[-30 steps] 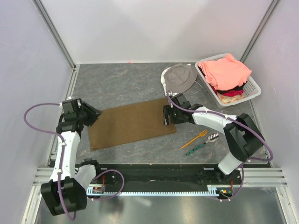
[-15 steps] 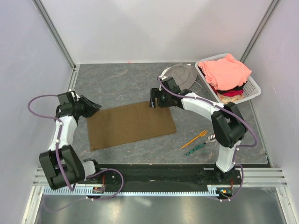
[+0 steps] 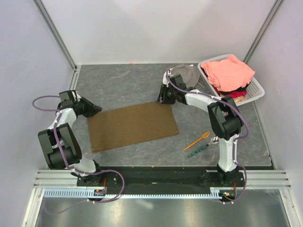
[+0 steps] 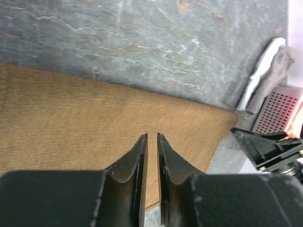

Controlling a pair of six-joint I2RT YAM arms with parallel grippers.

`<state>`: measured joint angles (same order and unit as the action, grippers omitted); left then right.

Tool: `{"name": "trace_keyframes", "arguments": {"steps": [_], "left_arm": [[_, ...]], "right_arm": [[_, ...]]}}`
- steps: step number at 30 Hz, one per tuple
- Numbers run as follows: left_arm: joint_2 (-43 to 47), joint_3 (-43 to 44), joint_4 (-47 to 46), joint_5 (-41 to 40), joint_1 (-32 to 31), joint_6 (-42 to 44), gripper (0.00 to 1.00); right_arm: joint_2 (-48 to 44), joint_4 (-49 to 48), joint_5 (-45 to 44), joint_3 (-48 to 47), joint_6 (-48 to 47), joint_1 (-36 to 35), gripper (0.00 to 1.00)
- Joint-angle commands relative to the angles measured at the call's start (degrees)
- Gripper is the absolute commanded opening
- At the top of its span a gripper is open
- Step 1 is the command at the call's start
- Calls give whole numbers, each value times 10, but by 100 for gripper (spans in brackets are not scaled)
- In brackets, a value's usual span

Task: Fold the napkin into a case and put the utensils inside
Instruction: Pick up the rectangle-folded napkin from the center of the board.

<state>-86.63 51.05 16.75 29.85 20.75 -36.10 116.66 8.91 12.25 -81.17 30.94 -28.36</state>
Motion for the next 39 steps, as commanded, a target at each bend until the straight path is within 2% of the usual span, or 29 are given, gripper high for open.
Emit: {"name": "trace_keyframes", "arguments": {"steps": [1, 10, 17, 33, 39], "left_arm": [[-21, 19, 15, -35, 13, 46, 18], [-50, 42, 37, -93, 42, 71, 16], [-107, 66, 35, -134, 68, 73, 13], [-143, 56, 18, -116, 99, 56, 13], [-144, 56, 20, -117, 101, 54, 13]], "right_arm": [[2, -38, 6, -15, -1, 13, 48], [17, -53, 1, -18, -10, 16, 46], [41, -63, 0, -35, -10, 20, 45], [35, -35, -73, -39, -43, 22, 45], [82, -33, -68, -56, -53, 24, 44]]}}
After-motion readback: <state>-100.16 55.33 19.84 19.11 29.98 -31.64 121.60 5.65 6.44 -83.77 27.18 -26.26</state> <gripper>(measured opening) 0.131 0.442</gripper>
